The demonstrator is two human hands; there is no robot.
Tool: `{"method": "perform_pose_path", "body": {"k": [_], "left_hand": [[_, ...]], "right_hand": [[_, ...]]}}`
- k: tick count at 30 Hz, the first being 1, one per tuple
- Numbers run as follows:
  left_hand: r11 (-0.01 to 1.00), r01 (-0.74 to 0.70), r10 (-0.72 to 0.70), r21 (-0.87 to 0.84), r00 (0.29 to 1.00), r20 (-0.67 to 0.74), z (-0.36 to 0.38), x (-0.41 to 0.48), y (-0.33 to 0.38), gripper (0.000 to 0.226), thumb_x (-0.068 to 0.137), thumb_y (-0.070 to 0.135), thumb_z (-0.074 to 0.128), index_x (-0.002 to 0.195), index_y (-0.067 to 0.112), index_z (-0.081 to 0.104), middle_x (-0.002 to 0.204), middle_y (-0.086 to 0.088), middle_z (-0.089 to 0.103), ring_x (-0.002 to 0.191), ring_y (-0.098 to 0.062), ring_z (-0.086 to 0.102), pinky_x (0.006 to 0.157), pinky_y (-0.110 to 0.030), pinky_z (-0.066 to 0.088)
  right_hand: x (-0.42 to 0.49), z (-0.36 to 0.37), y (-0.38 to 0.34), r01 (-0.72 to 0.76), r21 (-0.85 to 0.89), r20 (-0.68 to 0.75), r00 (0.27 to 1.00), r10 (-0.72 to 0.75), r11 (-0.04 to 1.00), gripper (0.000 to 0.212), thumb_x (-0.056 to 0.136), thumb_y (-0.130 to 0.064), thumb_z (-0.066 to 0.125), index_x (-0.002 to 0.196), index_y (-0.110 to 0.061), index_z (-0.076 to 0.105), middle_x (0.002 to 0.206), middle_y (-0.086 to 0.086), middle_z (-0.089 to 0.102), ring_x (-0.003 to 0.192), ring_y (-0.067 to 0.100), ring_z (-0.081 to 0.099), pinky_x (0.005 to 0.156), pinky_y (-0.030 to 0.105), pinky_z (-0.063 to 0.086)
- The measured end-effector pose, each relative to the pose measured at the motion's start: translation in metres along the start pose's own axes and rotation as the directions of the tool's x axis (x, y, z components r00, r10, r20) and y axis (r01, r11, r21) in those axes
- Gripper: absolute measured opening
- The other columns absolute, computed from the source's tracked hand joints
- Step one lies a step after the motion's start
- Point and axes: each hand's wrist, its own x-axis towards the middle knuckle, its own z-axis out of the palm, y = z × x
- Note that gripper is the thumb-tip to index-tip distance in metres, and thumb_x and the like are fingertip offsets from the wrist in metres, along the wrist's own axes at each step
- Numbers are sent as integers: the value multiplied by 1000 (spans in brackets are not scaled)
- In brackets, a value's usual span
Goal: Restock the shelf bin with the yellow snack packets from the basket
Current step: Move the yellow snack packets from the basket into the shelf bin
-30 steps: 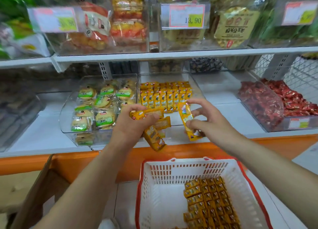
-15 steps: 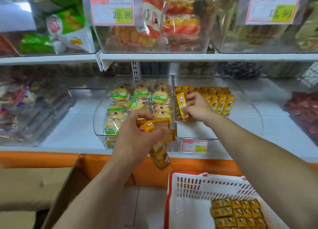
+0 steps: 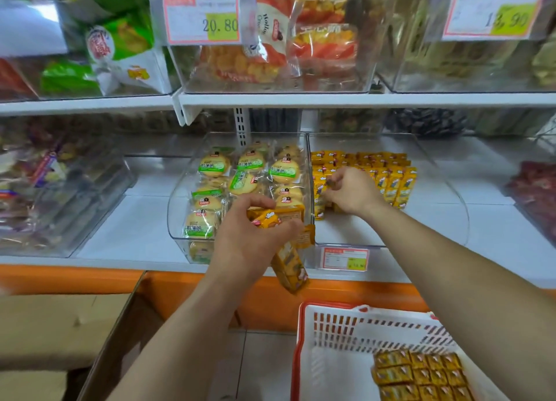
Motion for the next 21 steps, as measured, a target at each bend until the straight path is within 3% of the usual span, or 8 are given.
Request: {"method": "perform_pose_path", "body": {"k": [3,6,8,11,15,18,21], "left_hand": [[998,33,-33,-49,999,6,4,-2,4,39,74,33,89,101,36,61,103,5,72,77,-11,76,56,-29,61],[989,84,-80,-125,996,34,16,-4,9,40,72,32,90,103,31,63,96,-2,75,70,-13,76,57,-32,61],[973,131,-120,-188,991,66,28,-7,13,43,71,30,91,105,27,64,84,-5,74,64,-16,74,54,-31,59],[937,210,-179,-278,975,130,44,-14,20,42,71,23,90,105,20,65,75,-8,70,63,-24,69,57,-36,59],[900,257,-191,-353,959,210,59,-27,22,47,76,24,87,115,7,66,81,-12,68,71,-29,66,65,-38,56],[893,257,-181,-369,957,227,62,-31,24,42,79,29,85,110,7,67,88,-17,67,76,-32,66,71,-42,58],[867,290,-200,-405,948,250,62,-32,28,52,75,36,86,115,10,65,106,-18,74,91,-32,73,66,-35,59]], "right_hand": [[-49,-32,-6,77,303,-116,992,-44,950,11,85,-22,73,94,-21,67,76,-4,68,82,15,66,78,36,55],[-125,-56,-16,246,526,-188,967,-170,814,6,85,-33,66,89,-37,67,85,-12,68,76,11,65,65,30,55],[-170,-62,-22,285,573,-128,957,-259,769,14,82,-44,63,96,-43,65,95,-16,67,78,10,66,61,19,52],[-201,-56,-23,220,625,-6,961,-277,749,34,74,-50,71,106,-40,62,100,-17,65,82,11,67,66,20,52],[-205,-51,-18,194,580,-44,977,-207,792,39,65,-52,79,98,-40,62,95,-24,65,78,3,64,66,14,46],[-203,-53,-11,147,637,-55,988,-145,757,36,63,-49,82,93,-39,66,90,-23,67,77,0,64,67,14,46],[-199,-58,-4,82,656,-88,996,-33,751,31,68,-43,85,90,-32,67,91,-19,68,85,0,65,71,15,49]]}}
